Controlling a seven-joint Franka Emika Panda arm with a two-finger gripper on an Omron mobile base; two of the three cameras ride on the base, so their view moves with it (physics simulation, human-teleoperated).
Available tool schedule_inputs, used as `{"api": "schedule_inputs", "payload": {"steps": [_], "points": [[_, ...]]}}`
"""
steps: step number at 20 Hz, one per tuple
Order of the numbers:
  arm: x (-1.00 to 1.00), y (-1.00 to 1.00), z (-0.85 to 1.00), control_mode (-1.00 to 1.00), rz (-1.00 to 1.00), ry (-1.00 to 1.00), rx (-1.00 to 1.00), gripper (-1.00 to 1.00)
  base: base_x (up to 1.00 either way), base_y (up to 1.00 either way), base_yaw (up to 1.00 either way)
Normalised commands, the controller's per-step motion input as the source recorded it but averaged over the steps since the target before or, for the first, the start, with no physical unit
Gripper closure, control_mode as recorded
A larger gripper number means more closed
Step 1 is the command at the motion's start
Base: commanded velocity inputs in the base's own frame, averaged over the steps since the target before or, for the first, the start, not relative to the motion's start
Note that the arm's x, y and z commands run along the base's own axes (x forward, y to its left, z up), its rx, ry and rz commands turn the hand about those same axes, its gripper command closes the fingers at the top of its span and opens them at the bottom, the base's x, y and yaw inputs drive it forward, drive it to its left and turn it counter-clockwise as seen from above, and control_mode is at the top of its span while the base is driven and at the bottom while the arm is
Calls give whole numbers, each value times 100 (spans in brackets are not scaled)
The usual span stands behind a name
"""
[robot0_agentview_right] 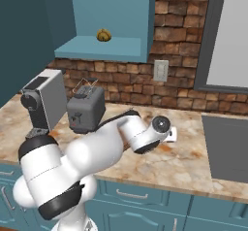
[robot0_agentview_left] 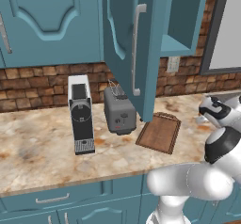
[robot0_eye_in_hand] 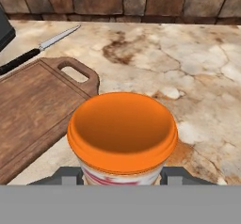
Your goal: Pick the bread, place it on the cutting board, pick the jam, place it on the counter, and close the cabinet.
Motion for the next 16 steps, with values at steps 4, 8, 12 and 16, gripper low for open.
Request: {"api": "schedule_inputs", "payload": {"steps": [4, 8, 12, 16], "points": [[11, 0, -16, -100, -3, 0, 0, 100, 0, 0, 0], [11, 0, -16, -100, -3, 0, 0, 100, 0, 0, 0], [6, 0, -19, -100, -3, 0, 0, 100, 0, 0, 0], [1, 0, -21, -100, -3, 0, 0, 100, 0, 0, 0]]}}
